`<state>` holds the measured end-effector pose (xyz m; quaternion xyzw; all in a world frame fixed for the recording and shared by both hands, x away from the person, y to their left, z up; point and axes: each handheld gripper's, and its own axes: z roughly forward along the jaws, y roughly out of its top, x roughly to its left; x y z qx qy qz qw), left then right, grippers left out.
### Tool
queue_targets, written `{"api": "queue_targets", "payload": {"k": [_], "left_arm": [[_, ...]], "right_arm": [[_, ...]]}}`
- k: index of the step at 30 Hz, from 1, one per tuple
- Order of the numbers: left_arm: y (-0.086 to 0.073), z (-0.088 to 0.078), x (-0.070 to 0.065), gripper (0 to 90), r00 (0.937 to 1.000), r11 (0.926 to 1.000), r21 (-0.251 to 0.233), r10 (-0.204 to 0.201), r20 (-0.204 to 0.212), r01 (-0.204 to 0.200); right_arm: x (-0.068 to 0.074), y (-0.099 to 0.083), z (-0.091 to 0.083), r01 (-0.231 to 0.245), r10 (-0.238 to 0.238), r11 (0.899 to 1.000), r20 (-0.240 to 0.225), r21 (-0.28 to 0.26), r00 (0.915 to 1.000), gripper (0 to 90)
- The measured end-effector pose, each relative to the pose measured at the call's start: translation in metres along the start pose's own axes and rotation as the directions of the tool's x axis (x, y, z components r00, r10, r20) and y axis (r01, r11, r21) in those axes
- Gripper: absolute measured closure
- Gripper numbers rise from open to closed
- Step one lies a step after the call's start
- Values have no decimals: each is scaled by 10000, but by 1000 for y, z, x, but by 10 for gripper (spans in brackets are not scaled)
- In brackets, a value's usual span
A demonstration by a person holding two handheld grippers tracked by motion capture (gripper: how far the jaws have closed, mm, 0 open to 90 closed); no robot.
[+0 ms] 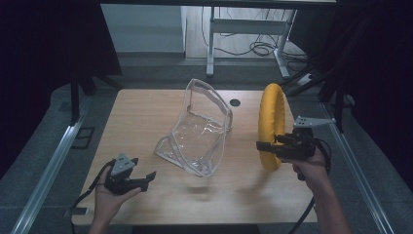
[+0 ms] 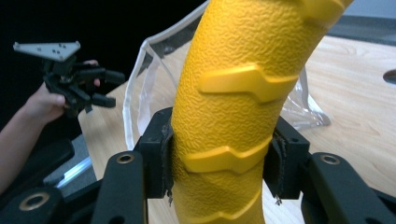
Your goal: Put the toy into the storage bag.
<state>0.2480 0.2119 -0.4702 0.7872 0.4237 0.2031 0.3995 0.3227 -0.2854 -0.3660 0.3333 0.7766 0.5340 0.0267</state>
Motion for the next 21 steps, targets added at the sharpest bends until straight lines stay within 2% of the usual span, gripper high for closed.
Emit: {"api": "queue_targets", "payload": {"k": [4, 6, 9, 13, 20, 21], "left_arm": [[0, 0, 0, 193, 10000, 10000, 16, 27, -13, -27], [0, 1, 0, 193, 10000, 10000, 17, 39, -28, -39], [0, 0, 0, 193, 10000, 10000, 14, 41, -35, -41], [0, -2, 1, 193, 10000, 10000, -36, 37, -81, -38], [0, -4, 2, 193, 10000, 10000, -92, 10, -74, -11], [-1, -4, 3, 193, 9999, 9998, -169, -105, 25, 105]], "right_arm": [[2, 3, 6, 11, -7, 9996, 140, -283, 9999, 505], [6, 6, 10, 152, -128, 9982, 418, -583, 9990, 504], [10, 8, 11, 289, -242, 9962, 580, -818, 9980, 504], [20, 15, 14, 642, -513, 9878, 926, -1421, 9944, 504], [27, 23, 19, 842, -669, 9774, 940, -1940, 9933, 503], [28, 24, 20, 850, -675, 9759, 925, -2009, 9934, 503]]}}
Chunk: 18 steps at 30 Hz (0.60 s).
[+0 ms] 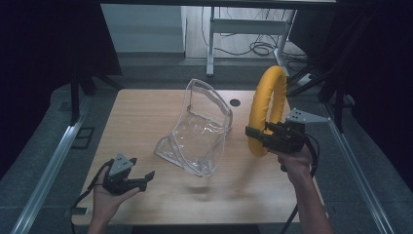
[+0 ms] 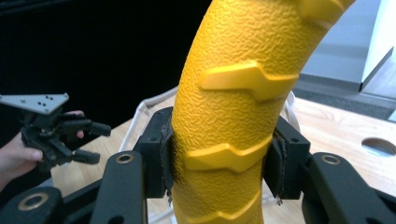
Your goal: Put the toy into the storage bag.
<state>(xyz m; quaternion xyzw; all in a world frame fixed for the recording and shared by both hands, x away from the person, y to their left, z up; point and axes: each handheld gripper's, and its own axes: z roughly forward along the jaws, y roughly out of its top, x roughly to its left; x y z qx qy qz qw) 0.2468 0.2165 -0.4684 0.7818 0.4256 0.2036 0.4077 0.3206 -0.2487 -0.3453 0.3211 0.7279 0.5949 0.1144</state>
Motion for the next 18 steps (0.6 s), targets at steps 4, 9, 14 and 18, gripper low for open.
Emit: {"api": "queue_targets", "payload": {"k": [4, 9, 14, 18], "left_arm": [[-4, 1, 7, 195, 9978, 9982, -68, -592, 311, 594], [-4, -1, 8, 196, 9974, 9979, -137, -635, 327, 640], [-4, -1, 8, 196, 9975, 9980, -116, -610, 343, 614], [-4, 0, 8, 196, 9975, 9981, -83, -602, 360, 605]], "right_arm": [[6, 5, 4, 100, -102, 9993, -39, -358, 9999, 503], [12, 12, 10, 235, -241, 9979, -92, -606, 9997, 503], [19, 18, 15, 386, -395, 9962, -99, -783, 9992, 502], [26, 27, 16, 589, -610, 9926, -166, -1064, 9980, 502]]}}
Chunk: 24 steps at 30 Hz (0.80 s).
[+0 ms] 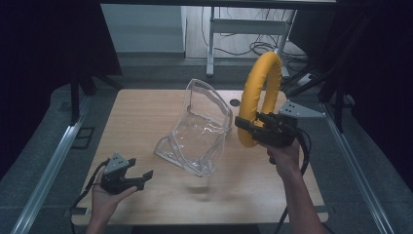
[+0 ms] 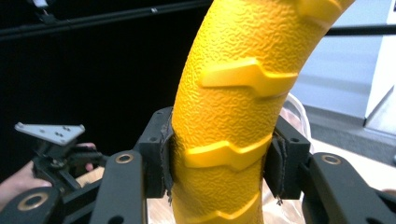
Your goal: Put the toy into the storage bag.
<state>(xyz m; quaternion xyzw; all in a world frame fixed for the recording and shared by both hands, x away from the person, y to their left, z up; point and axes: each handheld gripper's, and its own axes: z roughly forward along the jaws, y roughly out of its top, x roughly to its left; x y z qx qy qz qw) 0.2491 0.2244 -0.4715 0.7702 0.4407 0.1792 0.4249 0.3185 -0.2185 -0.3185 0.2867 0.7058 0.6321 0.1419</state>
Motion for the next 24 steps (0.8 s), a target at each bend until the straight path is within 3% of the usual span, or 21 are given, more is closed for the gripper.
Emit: {"api": "queue_targets", "payload": {"k": [7, 14, 24], "left_arm": [[0, 1, 0, 196, 10000, 10000, 42, 13, 2, -13], [0, -1, 0, 196, 10000, 10000, 41, 12, 7, -12], [0, 2, -1, 196, 10000, 10000, 84, 23, 24, -23]], "right_arm": [[14, 21, 7, 317, -339, 9984, -465, -472, 9983, 502], [30, 33, 19, 460, -518, 9971, -969, -612, 9939, 501], [51, 50, 36, 808, -963, 9920, -1683, -966, 9810, 501]]}}
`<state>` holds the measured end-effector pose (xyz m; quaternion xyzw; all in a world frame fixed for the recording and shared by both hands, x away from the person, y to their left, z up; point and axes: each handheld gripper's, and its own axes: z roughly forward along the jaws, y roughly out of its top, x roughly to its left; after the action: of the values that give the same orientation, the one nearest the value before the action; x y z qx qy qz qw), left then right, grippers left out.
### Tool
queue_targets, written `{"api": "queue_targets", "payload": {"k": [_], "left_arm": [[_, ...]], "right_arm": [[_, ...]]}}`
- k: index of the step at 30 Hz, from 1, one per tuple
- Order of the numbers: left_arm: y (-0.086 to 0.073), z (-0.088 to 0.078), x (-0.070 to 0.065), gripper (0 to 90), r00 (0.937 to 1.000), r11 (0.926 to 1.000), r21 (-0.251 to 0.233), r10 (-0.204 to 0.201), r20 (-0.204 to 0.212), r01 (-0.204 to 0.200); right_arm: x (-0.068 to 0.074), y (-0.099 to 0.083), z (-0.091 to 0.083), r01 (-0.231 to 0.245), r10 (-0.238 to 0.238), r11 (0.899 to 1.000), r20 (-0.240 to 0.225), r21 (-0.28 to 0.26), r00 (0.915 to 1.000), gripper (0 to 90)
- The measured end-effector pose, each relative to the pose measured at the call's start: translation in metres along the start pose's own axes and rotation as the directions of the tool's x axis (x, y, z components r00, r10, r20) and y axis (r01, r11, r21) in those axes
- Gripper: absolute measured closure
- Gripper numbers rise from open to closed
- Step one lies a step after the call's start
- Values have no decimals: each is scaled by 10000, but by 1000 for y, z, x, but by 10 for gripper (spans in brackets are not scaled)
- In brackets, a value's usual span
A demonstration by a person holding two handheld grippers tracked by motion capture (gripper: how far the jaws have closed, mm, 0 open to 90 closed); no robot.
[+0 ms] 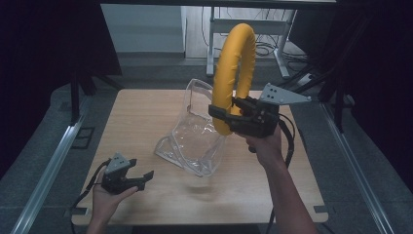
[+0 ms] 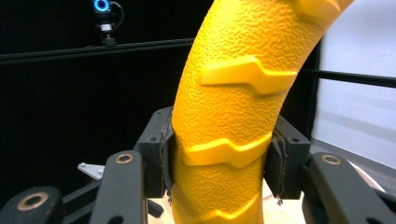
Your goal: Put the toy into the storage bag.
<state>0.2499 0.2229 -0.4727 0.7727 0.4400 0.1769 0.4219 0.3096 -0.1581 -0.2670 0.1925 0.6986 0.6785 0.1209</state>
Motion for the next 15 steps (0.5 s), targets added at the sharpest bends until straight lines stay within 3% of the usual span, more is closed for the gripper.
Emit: {"api": "queue_targets", "payload": {"k": [6, 15], "left_arm": [[0, 1, 0, 196, 10000, 10000, 16, 18, 2, -18], [0, 2, 0, 196, 10000, 10000, 34, 42, 15, -42]], "right_arm": [[9, 1, 17, 19, -15, 10000, -667, 60, 9978, 501], [15, -4, 32, -115, 139, 9997, -1206, 206, 9926, 500]]}}
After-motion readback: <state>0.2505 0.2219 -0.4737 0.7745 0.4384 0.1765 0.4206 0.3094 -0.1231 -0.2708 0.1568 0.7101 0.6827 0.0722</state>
